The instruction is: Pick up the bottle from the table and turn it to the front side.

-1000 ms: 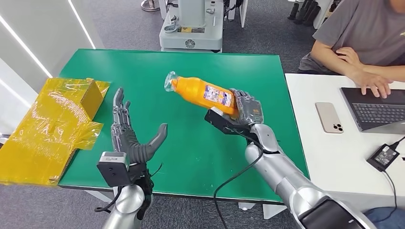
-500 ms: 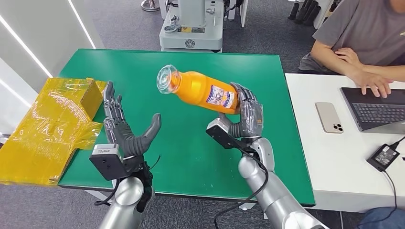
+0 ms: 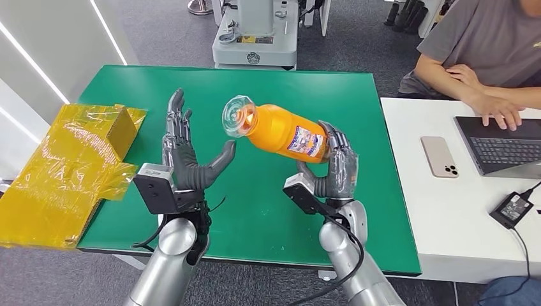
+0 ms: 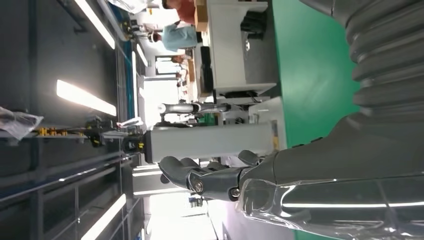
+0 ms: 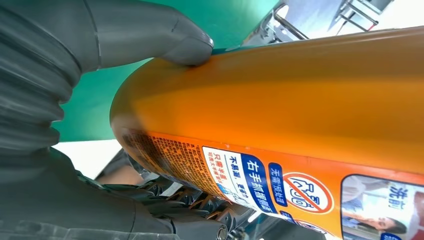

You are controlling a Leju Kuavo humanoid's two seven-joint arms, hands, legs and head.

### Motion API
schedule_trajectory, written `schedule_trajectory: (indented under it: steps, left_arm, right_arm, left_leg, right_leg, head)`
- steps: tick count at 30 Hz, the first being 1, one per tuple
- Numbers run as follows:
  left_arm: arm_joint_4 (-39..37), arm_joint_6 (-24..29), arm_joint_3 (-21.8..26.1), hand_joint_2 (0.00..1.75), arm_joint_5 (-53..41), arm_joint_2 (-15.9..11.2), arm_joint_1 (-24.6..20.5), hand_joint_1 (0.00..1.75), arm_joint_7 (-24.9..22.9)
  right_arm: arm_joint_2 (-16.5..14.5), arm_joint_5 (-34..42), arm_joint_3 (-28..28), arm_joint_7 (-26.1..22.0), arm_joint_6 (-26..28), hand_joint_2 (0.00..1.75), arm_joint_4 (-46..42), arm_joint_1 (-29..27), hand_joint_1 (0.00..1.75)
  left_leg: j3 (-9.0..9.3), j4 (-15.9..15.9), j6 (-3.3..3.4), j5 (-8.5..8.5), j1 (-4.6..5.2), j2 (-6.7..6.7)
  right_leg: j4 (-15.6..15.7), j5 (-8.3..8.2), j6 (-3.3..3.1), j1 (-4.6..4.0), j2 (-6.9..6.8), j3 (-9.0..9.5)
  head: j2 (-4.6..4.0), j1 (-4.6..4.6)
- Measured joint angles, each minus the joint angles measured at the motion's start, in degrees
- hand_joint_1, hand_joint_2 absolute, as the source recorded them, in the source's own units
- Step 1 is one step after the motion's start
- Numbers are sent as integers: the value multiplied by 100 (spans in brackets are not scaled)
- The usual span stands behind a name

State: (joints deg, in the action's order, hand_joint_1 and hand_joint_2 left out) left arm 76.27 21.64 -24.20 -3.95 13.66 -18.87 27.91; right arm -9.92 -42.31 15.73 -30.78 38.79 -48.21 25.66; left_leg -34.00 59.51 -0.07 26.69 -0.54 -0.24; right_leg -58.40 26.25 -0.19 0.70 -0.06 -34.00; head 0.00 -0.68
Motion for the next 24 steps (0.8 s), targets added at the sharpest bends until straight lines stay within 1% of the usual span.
schedule_trajectory:
  steps: [8,12,15,24]
  left_arm:
    - [-76,-310,-168,175,101,-14,-138,0,4]
    - [-78,-436,-282,175,106,-26,-145,0,4]
    - [-78,-501,-373,175,101,-36,-149,0,4]
    - [-110,-597,-512,175,104,-63,-191,0,4]
  right_arm:
    - [62,171,289,406,-51,175,3,-36,175]
    - [123,344,433,614,-254,175,17,-36,175]
    - [161,431,517,680,-415,175,19,-32,175]
    - [213,302,832,855,-792,175,57,127,175]
  left_leg:
    - [-2,0,0,0,0,1]
    - [-4,0,0,0,0,0]
    - [-6,0,0,0,0,0]
    - [-7,0,0,0,0,1]
  right_leg:
    - [-1,0,0,0,1,-3]
    - [0,0,0,0,1,-3]
    - [0,0,0,0,0,-4]
    - [-1,0,0,0,1,-6]
  head:
    - [0,0]
    - [0,1]
    - [0,1]
    - [0,0]
